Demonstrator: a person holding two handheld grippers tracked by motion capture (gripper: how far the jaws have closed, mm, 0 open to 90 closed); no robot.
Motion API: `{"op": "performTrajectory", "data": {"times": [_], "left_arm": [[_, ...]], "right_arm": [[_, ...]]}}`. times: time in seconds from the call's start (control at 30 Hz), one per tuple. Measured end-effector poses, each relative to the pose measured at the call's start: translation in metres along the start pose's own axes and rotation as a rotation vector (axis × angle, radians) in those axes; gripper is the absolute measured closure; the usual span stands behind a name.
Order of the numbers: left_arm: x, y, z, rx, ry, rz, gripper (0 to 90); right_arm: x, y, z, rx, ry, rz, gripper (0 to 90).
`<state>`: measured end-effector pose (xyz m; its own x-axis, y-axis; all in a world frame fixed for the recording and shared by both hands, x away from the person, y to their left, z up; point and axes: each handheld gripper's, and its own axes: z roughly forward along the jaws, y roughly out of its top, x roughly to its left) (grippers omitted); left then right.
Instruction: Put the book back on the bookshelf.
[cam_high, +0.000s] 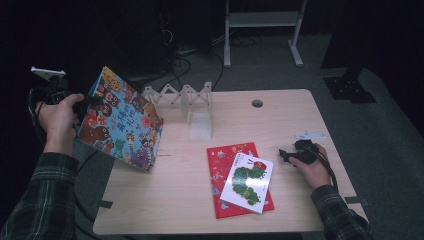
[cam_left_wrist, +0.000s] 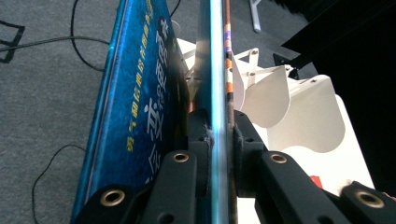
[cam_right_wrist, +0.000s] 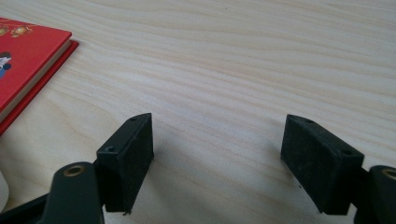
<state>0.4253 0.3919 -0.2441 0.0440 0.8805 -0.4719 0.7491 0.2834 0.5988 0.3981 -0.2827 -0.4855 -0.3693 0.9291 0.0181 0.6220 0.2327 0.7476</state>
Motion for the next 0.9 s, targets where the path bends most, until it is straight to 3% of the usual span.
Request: {"op": "performTrajectory", "data": {"times": [0.4,0.9], "left_arm": [[-0.01,0.004,0.014,0.032,0.036,0.006,80.5],[-0.018,0.004,0.043,0.052,0.062,0.004,80.4]], "right_arm": [[0.0,0.0,0.0,0.001,0.0,0.0,24.3],[0.001,0.0,0.0,0.0,0.006,-0.009,24.2]]}}
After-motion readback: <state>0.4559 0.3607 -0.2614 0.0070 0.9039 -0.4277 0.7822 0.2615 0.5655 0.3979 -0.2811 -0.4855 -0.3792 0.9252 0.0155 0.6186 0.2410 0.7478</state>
